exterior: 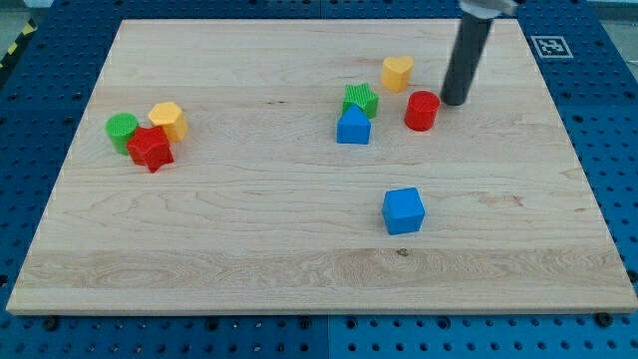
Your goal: Arrange a group of blocks to form a semicircle
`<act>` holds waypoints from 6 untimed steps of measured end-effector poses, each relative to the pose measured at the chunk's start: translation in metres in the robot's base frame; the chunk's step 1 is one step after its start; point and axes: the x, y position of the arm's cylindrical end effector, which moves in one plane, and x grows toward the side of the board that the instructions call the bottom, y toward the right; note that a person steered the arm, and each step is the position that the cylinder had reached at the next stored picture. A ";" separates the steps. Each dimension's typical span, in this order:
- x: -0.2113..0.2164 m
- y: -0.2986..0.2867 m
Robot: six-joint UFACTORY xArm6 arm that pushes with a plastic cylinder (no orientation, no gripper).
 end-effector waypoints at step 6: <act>-0.001 -0.090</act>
